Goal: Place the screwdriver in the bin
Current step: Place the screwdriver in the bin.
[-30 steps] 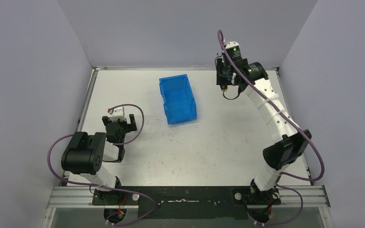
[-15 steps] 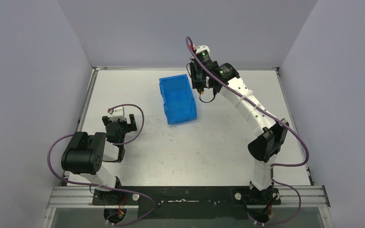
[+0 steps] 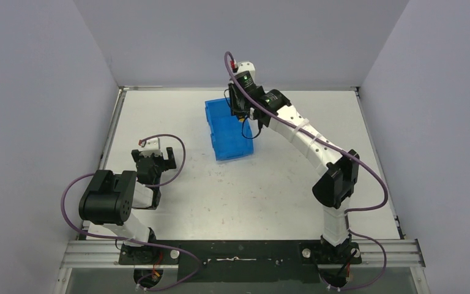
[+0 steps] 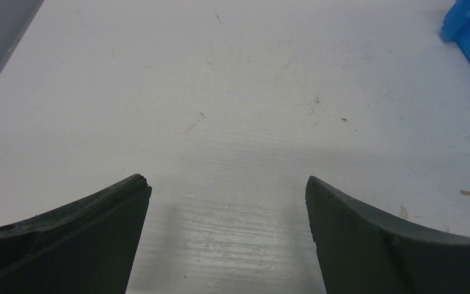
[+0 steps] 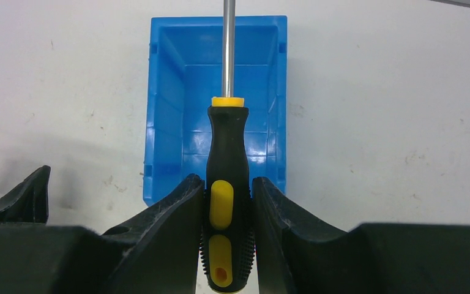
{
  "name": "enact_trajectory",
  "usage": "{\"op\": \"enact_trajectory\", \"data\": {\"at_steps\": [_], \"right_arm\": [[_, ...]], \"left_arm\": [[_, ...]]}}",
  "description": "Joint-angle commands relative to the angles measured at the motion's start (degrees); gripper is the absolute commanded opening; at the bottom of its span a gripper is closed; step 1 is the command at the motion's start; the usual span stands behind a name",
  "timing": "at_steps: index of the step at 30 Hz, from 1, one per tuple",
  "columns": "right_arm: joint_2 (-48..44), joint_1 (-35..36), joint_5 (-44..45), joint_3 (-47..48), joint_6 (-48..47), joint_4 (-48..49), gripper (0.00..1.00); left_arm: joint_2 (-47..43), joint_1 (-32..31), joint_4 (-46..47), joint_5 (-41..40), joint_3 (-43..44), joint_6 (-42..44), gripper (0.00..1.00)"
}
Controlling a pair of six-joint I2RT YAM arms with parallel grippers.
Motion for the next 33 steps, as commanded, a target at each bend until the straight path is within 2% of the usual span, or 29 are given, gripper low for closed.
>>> {"op": "enact_trajectory", "data": {"at_steps": [1,14,20,27,33], "right_arm": [[1.6,0.7,2.5,-3.2,1.9,9.5,0.03],[4.1,3.6,9.1,-15.5,7.7,21.5,0.03],[5.2,4.4,9.6,-21.8,9.1,28.3,0.03],[8.6,4.6,9.8,-23.8,7.9,31.0,0.04],[10.3,4.6,9.7,-26.2,6.3,34.2,0.10]], "left_arm": [[-0.3,-0.1,3.0,0.2,1.0,0.3,0.97],[-0.3,-0.1,3.0,0.2,1.0,0.4,0.97],[-0.3,-0.1,3.1,0.2,1.0,0.4,0.97],[-0.3,-0.1,3.1,0.2,1.0,0.4,0.97],[-0.3,-0.1,3.0,0.2,1.0,0.4,0.97]]}}
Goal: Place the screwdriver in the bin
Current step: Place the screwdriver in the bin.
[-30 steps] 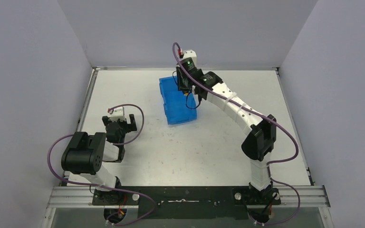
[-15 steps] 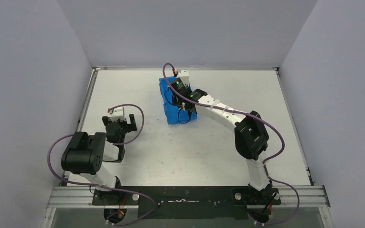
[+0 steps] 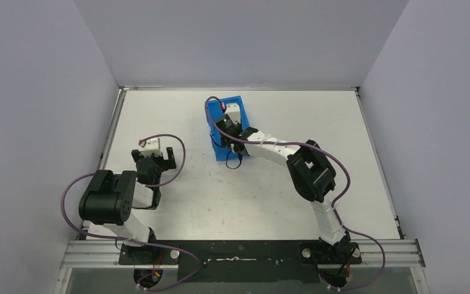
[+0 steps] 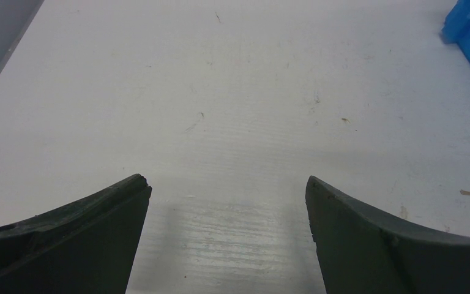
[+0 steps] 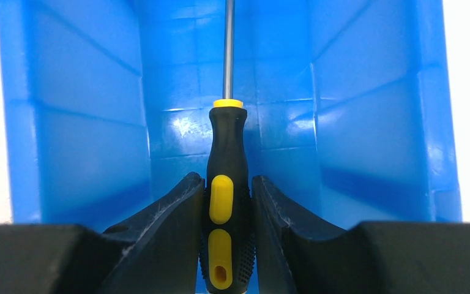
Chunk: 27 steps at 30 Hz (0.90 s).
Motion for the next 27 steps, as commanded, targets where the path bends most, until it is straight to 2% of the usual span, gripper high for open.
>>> {"op": "enact_trajectory", "data": {"at_steps": [1,7,10,14,16,21,27], "right_arm": [[0.3,0.0,1.7,-1.0,-1.1,6.2,0.10],[1.6,-0.2,1.7,-0.6,-2.3,7.0,0.12],[1.6,-0.4,1.4,-0.3,-2.7,7.0,0.23],[0.7,-0.4,1.2,-0.2,-2.7,6.7,0.29],[0.0,-0.4,1.2,0.0,-2.7,6.4,0.36],[-1.6,-0.4,1.4,0.3,-2.4,5.5,0.41],[-3.0,-0.4,1.5,1.9,-2.6,3.7,0.42]], "left_arm": [[-0.3,-0.1,3.0,0.2,1.0,0.4,0.97],[-0.3,-0.1,3.1,0.2,1.0,0.4,0.97],[-0.2,-0.1,3.1,0.2,1.0,0.4,0.97],[-0.3,-0.1,3.0,0.2,1.0,0.4,0.97],[-0.3,-0.1,3.0,0.2,1.0,0.3,0.97],[-0.3,-0.1,3.1,0.2,1.0,0.3,0.97],[-0.3,-0.1,3.0,0.2,1.0,0.4,0.97]]}}
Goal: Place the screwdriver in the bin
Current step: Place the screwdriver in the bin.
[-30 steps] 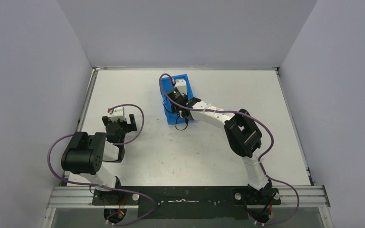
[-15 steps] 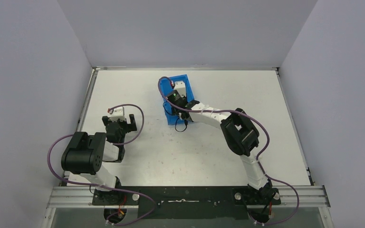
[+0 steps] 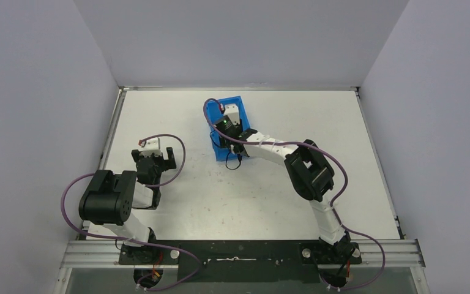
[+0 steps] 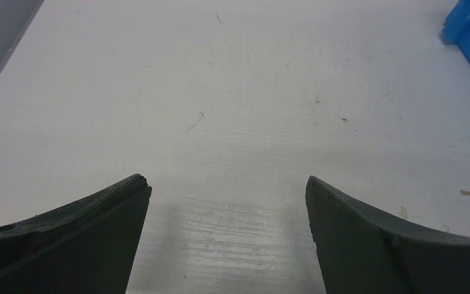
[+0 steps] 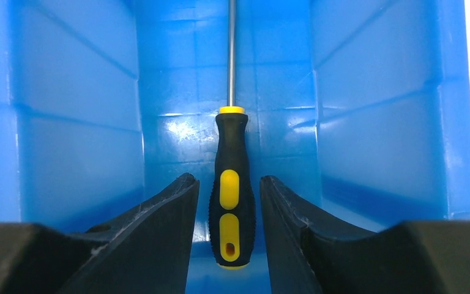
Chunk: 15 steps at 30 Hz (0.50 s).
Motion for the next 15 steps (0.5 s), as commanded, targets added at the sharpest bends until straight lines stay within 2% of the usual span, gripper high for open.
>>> {"op": "enact_trajectory", "data": {"at_steps": [1,10,15], "right_arm": [[-4.9,-0.3,1.3,3.3,-0.2,-0.1,0.43],[-8.0,-0.3,0.9,9.3,-1.8,-6.2,0.47],[-8.9,-0.2,0.7,14.9,-3.6,-10.6,0.57]], "left_arm": [[-0.2,-0.1,3.1,0.2,1.0,0.4,0.97],[-0.2,-0.1,3.1,0.2,1.0,0.4,0.97],[-0.3,-0.1,3.0,0.2,1.0,0.3,0.97]]}}
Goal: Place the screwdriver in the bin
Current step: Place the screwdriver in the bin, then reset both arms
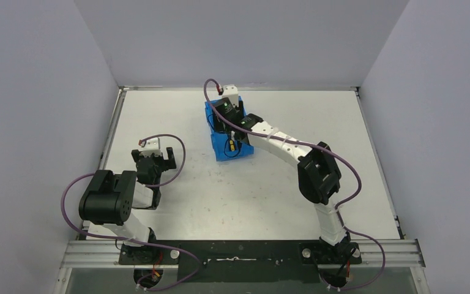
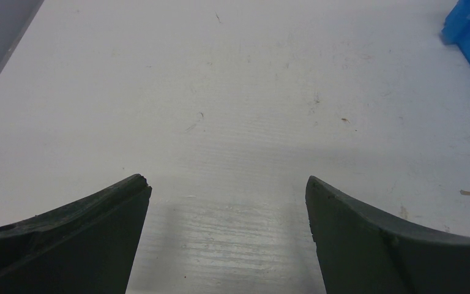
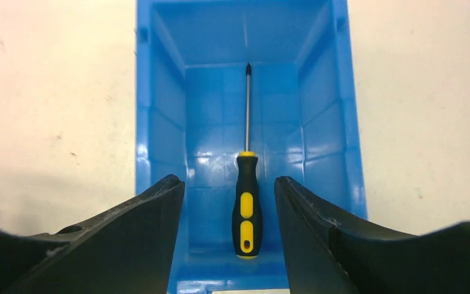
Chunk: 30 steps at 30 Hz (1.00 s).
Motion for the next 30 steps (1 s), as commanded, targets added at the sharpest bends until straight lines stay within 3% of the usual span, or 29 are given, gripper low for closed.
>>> {"op": "enact_trajectory", "data": {"at_steps": [1,3,7,8,18,30], "right_arm": [[-5.1,-0.1,0.7,6.9,-2.3,-4.5,0.59],[-5.0,0.0,1.1,9.6,-3.0,-6.6,0.66],[-5.3,0.3,1.5,14.2,-4.6,-9.6,0.96],[-5.4,0.2,1.6,15.5,-5.0,-10.2,0.99],[-6.6,0.3,0.6,28.1,-8.6,-17.8,1.00],[-11.2,-1.4,2.1,27.3,-13.2,-20.7,1.00]], "left_arm": [[-0.3,-0.1,3.0,0.2,1.0,0.4,0.97],[-0.3,-0.1,3.0,0.2,1.0,0.4,0.97],[-0.3,-0.1,3.0,0.2,1.0,0.4,0.97],[-0.3,-0.1,3.0,0.2,1.0,0.3,0.97],[-0.3,-0.1,3.0,0.2,1.0,0.4,0.97],[-0.2,-0.1,3.0,0.2,1.0,0.3,0.97]]}}
